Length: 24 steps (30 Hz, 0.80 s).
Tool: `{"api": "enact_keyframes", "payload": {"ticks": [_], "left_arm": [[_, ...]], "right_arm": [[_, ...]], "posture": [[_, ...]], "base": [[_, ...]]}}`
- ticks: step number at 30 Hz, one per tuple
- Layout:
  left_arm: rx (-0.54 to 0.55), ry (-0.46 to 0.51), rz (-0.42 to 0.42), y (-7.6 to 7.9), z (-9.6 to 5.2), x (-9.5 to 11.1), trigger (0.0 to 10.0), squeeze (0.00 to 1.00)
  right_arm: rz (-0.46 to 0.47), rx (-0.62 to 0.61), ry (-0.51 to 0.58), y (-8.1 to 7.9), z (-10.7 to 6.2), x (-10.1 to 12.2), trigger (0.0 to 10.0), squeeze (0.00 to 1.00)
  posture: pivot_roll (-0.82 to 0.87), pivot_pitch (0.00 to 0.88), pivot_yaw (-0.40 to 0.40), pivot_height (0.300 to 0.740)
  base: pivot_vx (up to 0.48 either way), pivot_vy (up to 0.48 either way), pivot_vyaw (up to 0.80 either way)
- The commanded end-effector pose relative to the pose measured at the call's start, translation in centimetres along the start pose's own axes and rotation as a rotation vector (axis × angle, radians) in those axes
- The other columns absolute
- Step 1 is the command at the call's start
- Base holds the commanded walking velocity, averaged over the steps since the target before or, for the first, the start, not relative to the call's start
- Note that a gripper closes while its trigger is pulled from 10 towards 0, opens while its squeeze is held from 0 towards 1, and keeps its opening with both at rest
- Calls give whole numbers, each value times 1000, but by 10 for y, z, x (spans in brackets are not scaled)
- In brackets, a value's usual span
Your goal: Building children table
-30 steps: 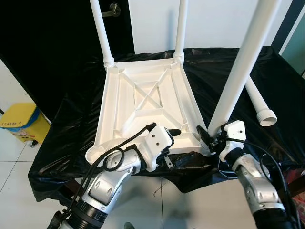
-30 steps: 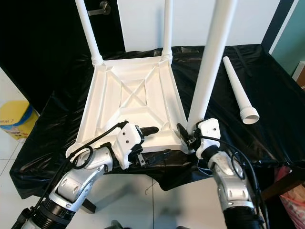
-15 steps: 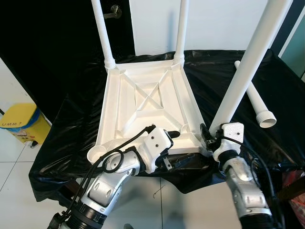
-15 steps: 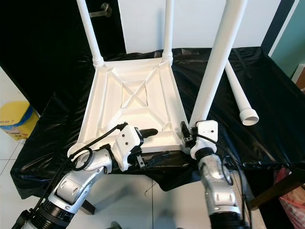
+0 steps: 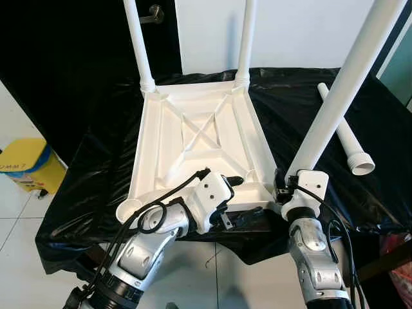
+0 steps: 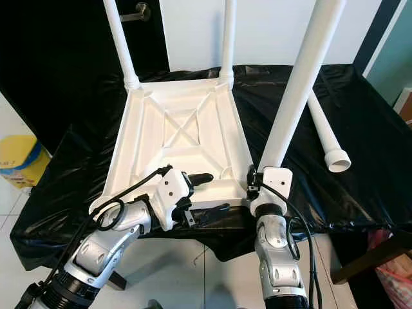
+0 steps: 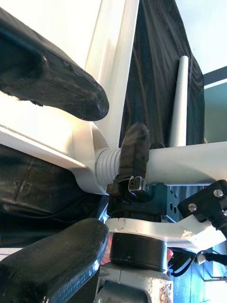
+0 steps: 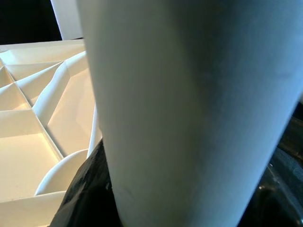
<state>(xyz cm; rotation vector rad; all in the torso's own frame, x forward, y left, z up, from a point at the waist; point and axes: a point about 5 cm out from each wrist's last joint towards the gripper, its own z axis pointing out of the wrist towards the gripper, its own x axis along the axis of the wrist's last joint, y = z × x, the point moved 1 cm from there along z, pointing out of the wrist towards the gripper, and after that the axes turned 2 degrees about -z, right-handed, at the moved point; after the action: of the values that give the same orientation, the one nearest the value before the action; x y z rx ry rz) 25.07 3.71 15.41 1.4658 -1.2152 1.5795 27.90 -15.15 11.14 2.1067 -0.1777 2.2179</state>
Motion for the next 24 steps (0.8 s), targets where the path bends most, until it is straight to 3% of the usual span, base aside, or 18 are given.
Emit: {"api": "enact_keyframes", "payload": {"ticks": [1, 8, 10, 11, 12, 24], "left_arm": [[-32, -9, 4, 4, 0, -1, 10000, 0], [-30, -12, 1, 5, -1, -2, 10000, 0], [-28, -14, 4, 5, -1, -2, 10000, 0], [-28, -14, 4, 5, -1, -2, 10000, 0], [-28, -15, 4, 5, -1, -2, 10000, 0], [-25, -16, 3, 4, -1, -3, 10000, 0]], "right_arm": [[40, -23, -105, 2, -7, -20, 10000, 0], [39, 3, -70, -1, -8, -14, 10000, 0], [31, 12, -50, 1, -7, -11, 10000, 478], [31, 12, -50, 1, -7, -11, 10000, 478], [31, 19, -40, 2, -6, -9, 10000, 1000], [24, 76, 1, 14, -6, -2, 10000, 1000]], "posture": [[-60, 37, 35, 740], [-60, 41, 33, 740], [-61, 42, 32, 740], [-61, 42, 32, 740], [-61, 41, 32, 740], [-67, 49, 33, 740]], "base": [[0, 0, 0], [0, 0, 0], [0, 0, 0], [0, 0, 0], [0, 0, 0], [0, 0, 0]]}}
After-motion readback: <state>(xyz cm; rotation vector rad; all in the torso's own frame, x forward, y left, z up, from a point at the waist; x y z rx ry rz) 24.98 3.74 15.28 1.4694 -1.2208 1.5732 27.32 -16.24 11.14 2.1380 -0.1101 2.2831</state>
